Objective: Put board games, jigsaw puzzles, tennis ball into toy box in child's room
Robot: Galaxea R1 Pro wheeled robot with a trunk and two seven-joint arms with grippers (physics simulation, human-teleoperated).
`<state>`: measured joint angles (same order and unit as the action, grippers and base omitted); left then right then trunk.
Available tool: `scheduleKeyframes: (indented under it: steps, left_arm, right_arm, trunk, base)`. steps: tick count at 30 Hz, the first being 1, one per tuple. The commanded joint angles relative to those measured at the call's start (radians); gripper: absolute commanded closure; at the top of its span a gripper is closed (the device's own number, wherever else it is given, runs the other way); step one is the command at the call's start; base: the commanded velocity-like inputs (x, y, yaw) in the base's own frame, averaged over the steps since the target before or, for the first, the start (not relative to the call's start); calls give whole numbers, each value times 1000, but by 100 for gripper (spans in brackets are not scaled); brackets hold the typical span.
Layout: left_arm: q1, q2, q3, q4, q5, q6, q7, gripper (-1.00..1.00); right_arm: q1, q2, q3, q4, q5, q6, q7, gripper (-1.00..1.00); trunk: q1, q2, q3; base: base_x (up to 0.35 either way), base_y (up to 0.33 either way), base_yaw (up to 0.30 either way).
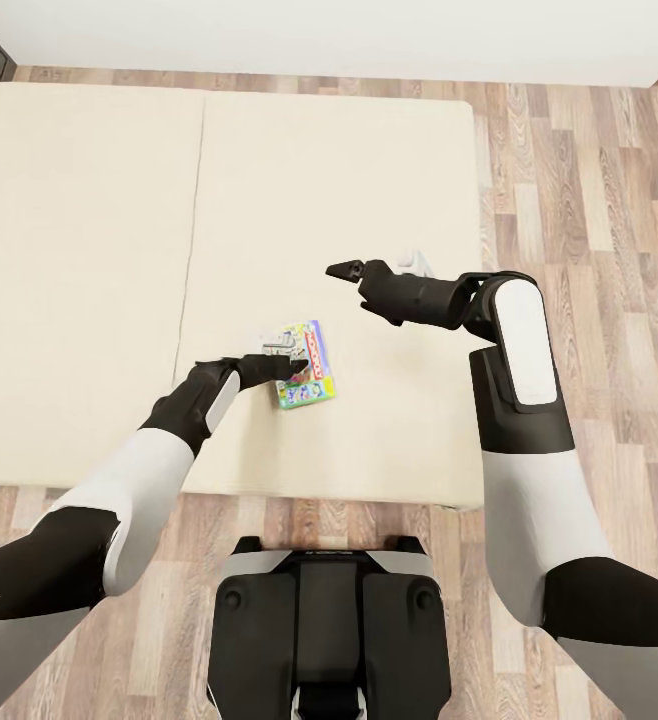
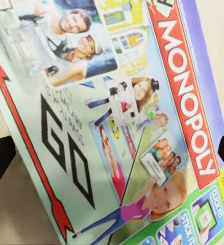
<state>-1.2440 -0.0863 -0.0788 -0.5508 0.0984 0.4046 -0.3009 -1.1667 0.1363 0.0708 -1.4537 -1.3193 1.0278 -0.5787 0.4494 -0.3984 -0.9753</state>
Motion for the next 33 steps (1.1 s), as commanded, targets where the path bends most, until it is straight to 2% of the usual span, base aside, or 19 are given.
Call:
scheduleKeyframes:
  steps: [1,10,21,33]
  left_arm:
    - [0,0,-2,-1,10,8,2,-100]
    - [0,0,-2,-1,11,8,2,-100]
    - [0,-17,-2,-1,10,8,2,-100]
    - [0,-19,-3,-1,10,8,2,-100]
  right_arm:
    - [-1,0,0,-1,-9,1,-10,-100]
    - [-1,0,-3,0,-9,1,-10,-100]
    - [-1,-1,-5,-1,-9,1,-10,-100]
    - [-1,-1,-5,1,-9,2,-10,-100]
  trunk:
    - [1,-2,-1]
    - [1,-2,-1]
    - [1,-2,-1]
    - [1,-2,-1]
  base:
    - [0,-172,0]
    - [0,-182,0]
    - [0,-139,0]
    - [0,-142,0]
